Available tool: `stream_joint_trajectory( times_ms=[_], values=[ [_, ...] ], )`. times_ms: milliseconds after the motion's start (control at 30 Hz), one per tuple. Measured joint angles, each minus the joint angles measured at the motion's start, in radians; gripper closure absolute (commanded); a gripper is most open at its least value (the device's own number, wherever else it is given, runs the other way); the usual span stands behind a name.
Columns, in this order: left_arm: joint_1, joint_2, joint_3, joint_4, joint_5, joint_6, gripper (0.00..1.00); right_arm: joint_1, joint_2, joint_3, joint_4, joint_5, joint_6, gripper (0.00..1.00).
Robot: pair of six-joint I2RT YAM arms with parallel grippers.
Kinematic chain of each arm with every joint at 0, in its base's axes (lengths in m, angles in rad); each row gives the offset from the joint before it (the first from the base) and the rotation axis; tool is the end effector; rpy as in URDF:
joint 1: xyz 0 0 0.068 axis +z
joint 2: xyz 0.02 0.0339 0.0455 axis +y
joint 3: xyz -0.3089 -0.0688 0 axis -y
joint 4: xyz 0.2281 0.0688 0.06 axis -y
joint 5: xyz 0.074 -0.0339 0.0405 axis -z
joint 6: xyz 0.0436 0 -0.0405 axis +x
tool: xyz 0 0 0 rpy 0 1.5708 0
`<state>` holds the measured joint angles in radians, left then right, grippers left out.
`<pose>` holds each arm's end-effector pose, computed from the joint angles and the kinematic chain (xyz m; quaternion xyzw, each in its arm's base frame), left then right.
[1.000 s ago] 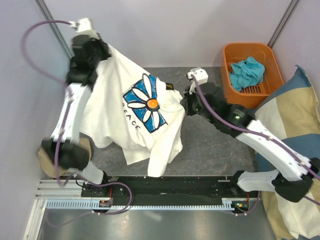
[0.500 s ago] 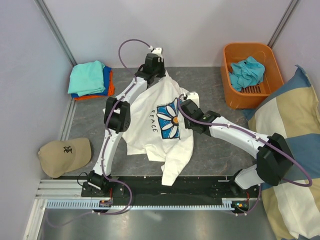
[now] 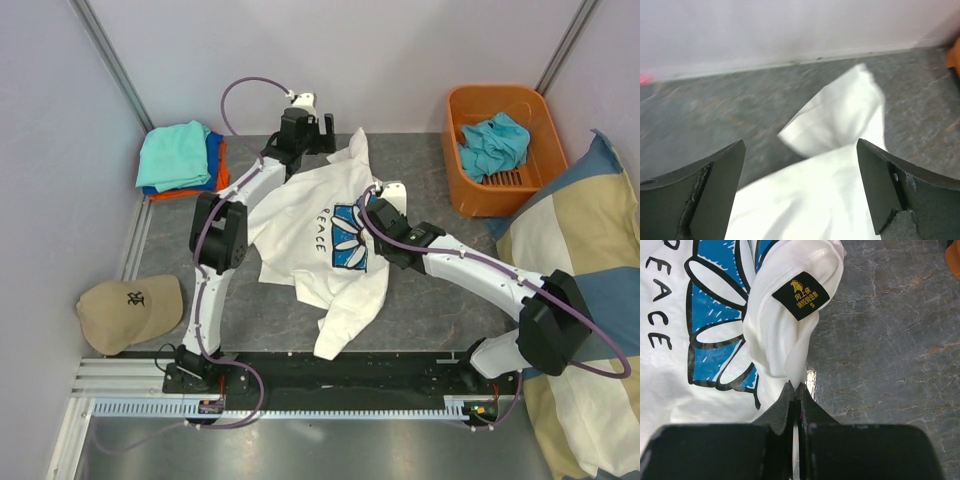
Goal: Fold and stack the t-shirts
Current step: Flatten the tshirt out
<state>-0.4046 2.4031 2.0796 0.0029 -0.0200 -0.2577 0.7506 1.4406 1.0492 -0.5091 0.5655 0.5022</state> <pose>0.5476 -0.2336 0.2688 0.0537 0.8091 -0.1826 0.5560 0.2225 0.1756 0.3014 -0.0213 0.9112 -0.0283 0.4103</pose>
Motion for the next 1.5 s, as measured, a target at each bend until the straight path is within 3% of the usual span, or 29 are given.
stream_joint_trajectory(
  times_ms=[100,300,467,667,800,1100,1367,1500],
  values=[
    [0.011,-0.186,-0.207,-0.016,-0.084,0.0,0.0,0.0,0.0,0.0,0.0,0.0,0.0,1.0],
    [0.026,-0.747,-0.683,0.0,-0.177,-0.076,0.01,0.0,0.0,0.0,0.002,-0.002,-0.001,1.0],
    [0.009,-1.115,-1.078,0.064,-0.18,-0.202,0.17,0.0,0.001,0.0,0.003,-0.01,-0.002,1.0],
    [0.001,-1.168,-1.44,0.016,-0.19,-0.336,0.27,0.0,0.003,0.0,0.015,-0.027,-0.001,1.0],
    [-0.001,-1.169,-1.585,-0.029,-0.197,-0.426,0.35,0.0,0.005,0.0,0.02,-0.039,0.0,1.0],
    [-0.001,-1.188,-1.644,-0.004,-0.216,-0.503,0.5,0.0,0.005,-0.009,0.022,-0.047,0.008,1.0],
    [-0.001,-1.197,-1.67,-0.008,-0.213,-0.526,0.51,0.0,0.005,-0.011,0.022,-0.05,0.017,1.0],
    [-0.001,-1.247,-1.698,-0.027,-0.213,-0.532,0.57,0.0,0.005,-0.011,0.022,-0.053,0.019,1.0]
  ],
)
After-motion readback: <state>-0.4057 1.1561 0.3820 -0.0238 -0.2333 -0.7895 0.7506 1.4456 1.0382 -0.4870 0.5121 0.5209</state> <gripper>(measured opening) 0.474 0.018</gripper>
